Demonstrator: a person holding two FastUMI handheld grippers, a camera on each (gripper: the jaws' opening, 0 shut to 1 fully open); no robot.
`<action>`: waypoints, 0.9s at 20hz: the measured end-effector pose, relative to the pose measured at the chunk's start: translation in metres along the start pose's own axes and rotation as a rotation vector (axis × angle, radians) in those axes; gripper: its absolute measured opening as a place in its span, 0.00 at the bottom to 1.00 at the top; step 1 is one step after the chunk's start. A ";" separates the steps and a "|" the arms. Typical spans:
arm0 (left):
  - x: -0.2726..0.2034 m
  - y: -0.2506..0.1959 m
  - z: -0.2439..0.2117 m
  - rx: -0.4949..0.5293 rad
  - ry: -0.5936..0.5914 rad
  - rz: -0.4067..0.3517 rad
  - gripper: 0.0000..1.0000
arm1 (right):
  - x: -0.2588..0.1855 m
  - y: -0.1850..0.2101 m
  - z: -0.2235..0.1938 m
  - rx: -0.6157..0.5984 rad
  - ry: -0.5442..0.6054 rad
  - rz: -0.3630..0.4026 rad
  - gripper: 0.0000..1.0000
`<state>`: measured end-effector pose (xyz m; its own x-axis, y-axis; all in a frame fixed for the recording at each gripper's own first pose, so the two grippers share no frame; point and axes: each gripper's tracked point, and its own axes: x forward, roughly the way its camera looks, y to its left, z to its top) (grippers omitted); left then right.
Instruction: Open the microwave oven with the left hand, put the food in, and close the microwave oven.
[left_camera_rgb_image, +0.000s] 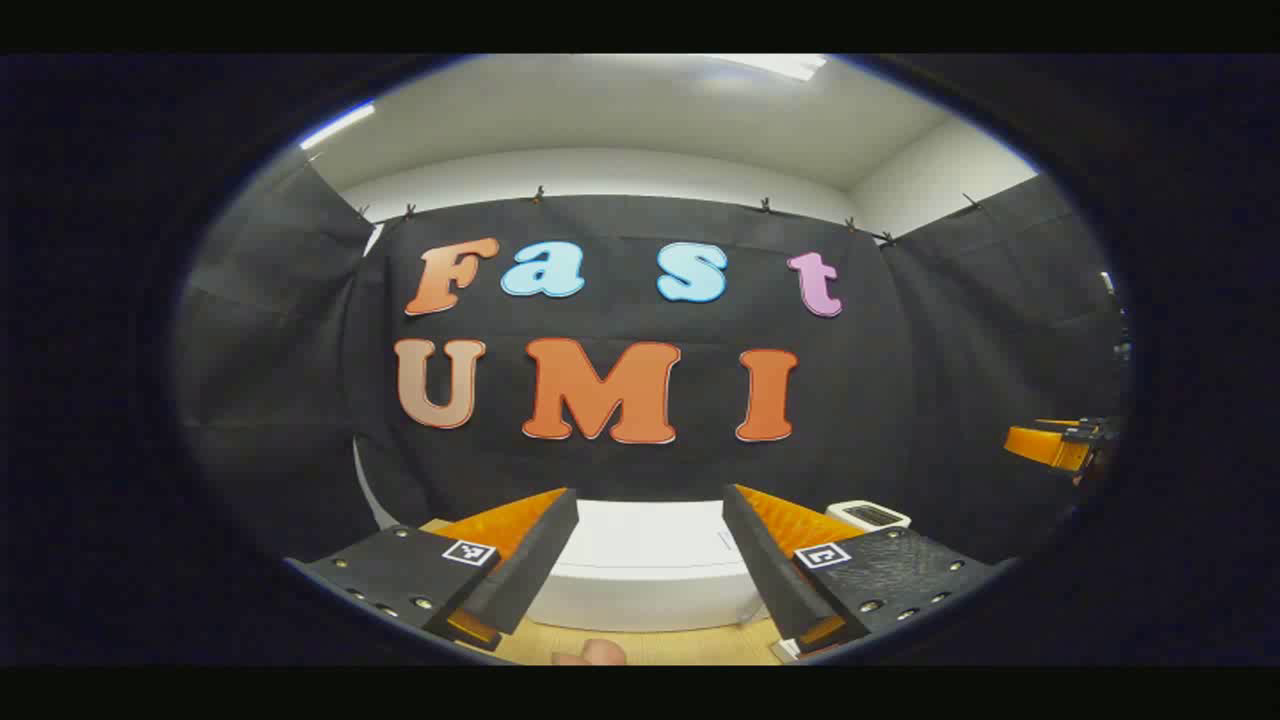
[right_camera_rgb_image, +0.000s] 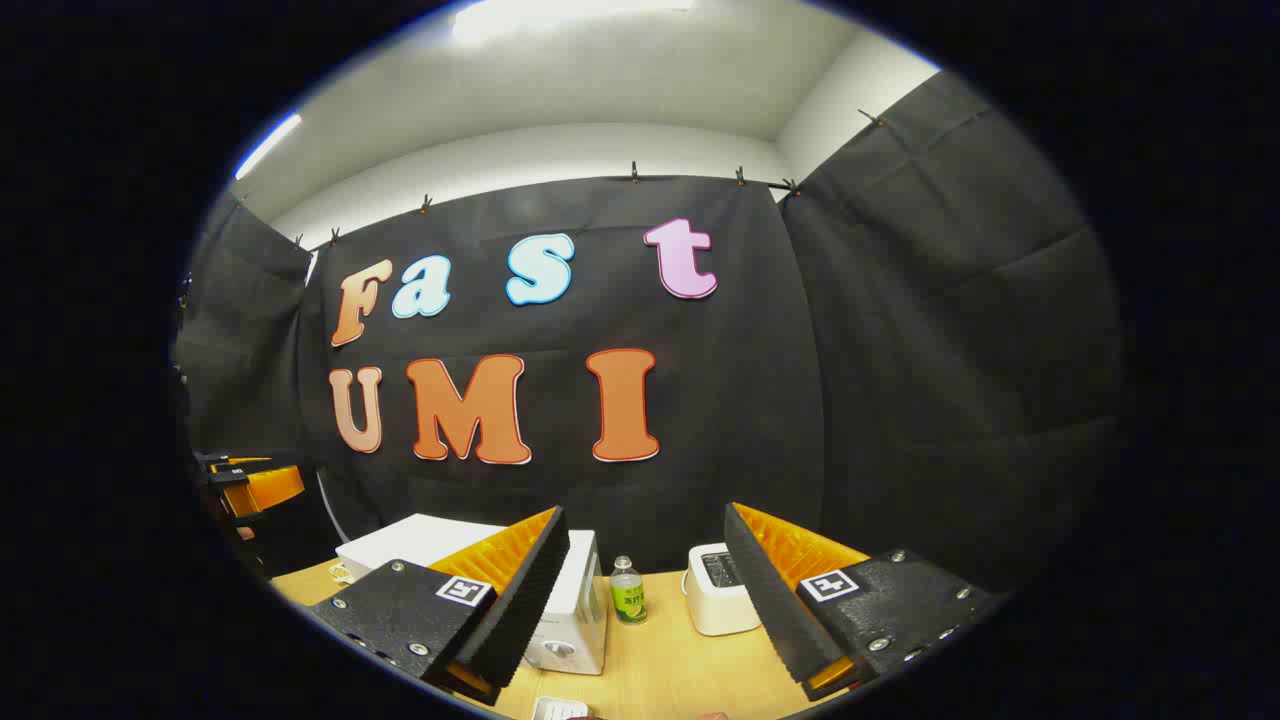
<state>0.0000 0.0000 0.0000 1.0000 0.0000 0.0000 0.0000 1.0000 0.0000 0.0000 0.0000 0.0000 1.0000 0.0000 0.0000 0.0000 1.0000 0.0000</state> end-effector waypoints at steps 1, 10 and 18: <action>-0.001 0.003 0.001 0.001 -0.002 0.006 0.92 | -0.002 0.002 0.002 -0.010 -0.002 0.004 0.96; -0.009 -0.010 0.004 0.040 0.004 -0.021 0.89 | -0.003 0.006 -0.006 0.014 0.027 0.026 1.00; -0.006 -0.020 0.002 0.016 0.005 -0.043 0.89 | -0.005 -0.001 -0.009 0.007 0.034 0.019 0.96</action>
<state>-0.0062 -0.0198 0.0016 0.9991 -0.0430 -0.0056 0.0431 0.9989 0.0162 -0.0046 -0.0009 -0.0086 0.9992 0.0190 -0.0339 -0.0187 0.9998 0.0074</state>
